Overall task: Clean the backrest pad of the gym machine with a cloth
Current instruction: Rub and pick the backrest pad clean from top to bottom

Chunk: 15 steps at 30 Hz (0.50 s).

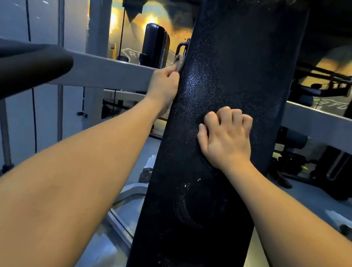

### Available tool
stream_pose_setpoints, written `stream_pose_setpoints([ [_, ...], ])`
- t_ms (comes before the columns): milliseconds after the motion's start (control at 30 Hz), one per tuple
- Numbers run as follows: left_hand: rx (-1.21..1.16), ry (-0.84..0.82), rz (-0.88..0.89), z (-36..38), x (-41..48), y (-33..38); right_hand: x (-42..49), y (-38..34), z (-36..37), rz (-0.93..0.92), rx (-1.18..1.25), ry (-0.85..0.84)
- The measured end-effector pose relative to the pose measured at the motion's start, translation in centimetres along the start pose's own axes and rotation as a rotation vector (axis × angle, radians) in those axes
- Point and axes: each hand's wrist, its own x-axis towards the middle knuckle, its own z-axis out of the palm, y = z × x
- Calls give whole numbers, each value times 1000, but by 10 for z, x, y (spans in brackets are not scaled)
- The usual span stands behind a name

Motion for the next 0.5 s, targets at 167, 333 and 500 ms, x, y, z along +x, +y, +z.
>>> stream_pose_setpoints([
  [167,87,-131,11,-19,-9,-2,-1,-3,-1,5,-14,-11],
  [333,11,-106,-12,-3,25,23,-1,-1,-1,0,6,-28],
  [500,2,-70,21,-12,-24,-7,0,-1,-1,2,8,-26],
])
